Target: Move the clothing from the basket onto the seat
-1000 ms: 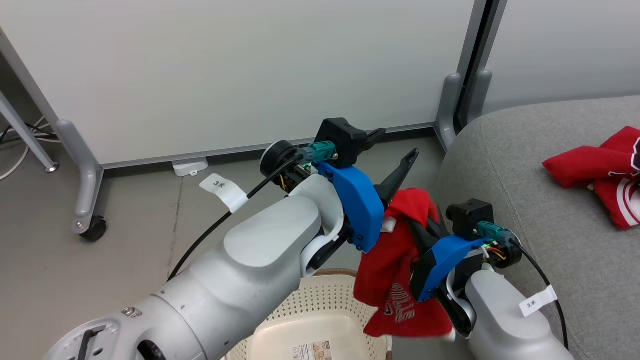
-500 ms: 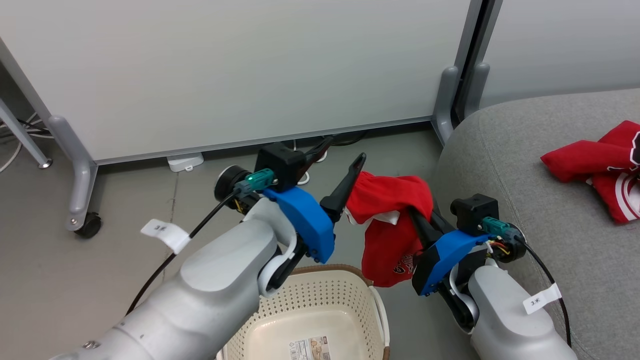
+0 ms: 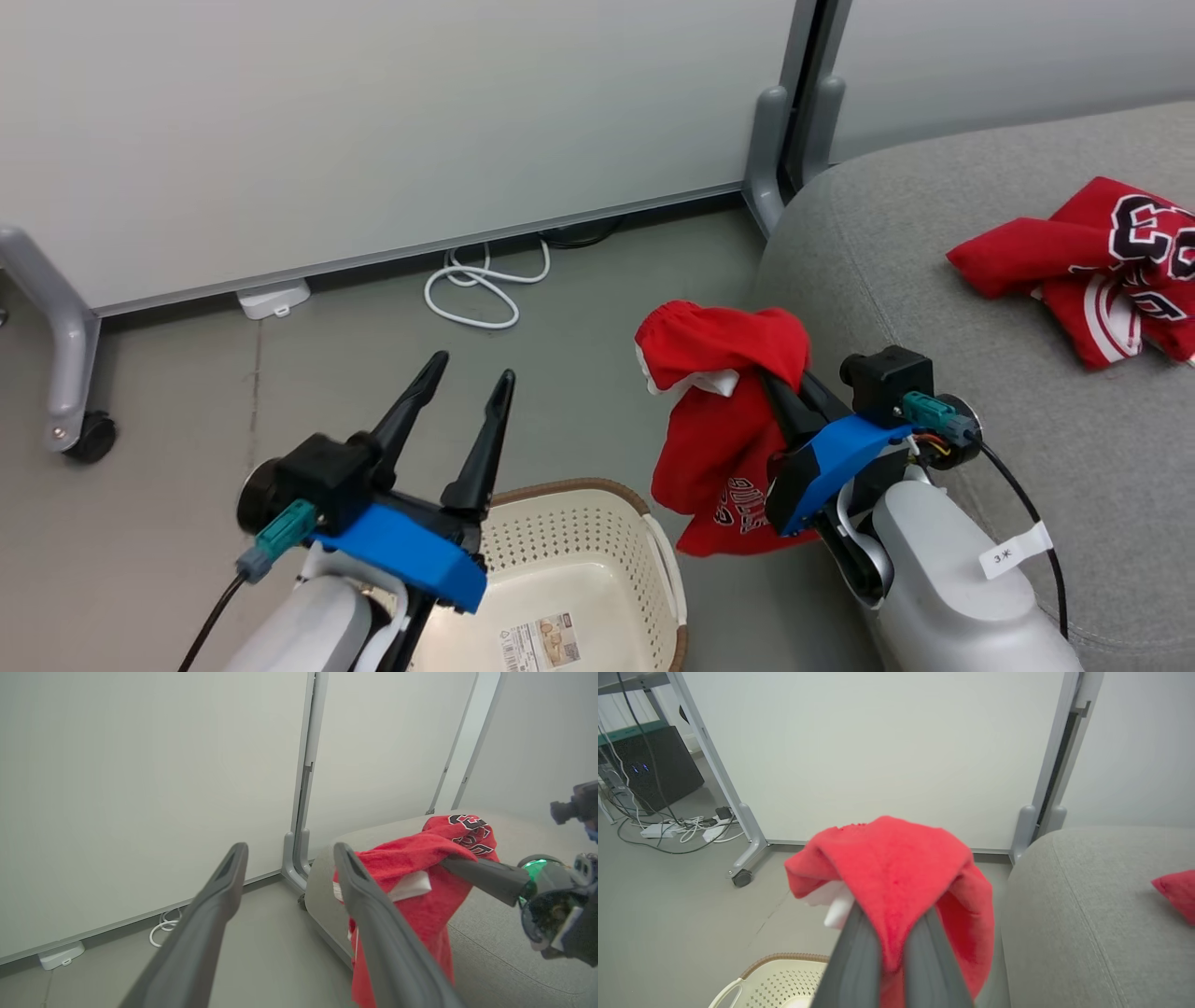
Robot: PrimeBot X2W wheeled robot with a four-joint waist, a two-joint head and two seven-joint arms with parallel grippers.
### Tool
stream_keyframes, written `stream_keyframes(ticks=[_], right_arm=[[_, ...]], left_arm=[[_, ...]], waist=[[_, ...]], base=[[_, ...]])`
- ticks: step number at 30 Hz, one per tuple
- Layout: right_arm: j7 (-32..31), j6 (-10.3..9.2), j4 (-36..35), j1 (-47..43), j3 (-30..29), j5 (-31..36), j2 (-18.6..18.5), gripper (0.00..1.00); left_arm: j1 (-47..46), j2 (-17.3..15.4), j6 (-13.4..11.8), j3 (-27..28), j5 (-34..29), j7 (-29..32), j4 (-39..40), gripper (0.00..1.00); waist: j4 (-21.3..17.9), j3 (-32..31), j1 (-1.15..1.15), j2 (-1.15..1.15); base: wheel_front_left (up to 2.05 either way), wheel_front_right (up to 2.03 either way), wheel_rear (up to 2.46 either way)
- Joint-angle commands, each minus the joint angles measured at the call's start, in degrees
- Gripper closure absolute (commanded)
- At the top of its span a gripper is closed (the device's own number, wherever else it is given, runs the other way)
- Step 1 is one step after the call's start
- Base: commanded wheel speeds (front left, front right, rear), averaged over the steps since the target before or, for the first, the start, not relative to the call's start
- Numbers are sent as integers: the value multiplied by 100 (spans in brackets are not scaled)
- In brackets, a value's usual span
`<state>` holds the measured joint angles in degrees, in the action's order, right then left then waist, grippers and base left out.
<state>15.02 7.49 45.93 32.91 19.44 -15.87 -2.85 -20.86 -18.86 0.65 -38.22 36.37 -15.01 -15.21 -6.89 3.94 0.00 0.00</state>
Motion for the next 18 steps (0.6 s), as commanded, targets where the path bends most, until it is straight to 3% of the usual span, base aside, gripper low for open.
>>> stream_keyframes(ticks=[1,9,18], right_arm=[[5,1,-74,23,-13,45,-8,100],[-51,1,-483,-158,-35,148,-8,100],[-210,1,-964,-368,-97,200,-7,100]], left_arm=[[243,-12,61,258,-180,-24,160,0],[1412,308,307,1777,-930,-19,812,0],[2098,562,534,2713,-1462,-19,948,0]], waist=[[-150,68,0,0],[-685,197,0,0],[-1540,320,0,0]], base=[[0,0,0],[0,0,0],[0,0,0]])
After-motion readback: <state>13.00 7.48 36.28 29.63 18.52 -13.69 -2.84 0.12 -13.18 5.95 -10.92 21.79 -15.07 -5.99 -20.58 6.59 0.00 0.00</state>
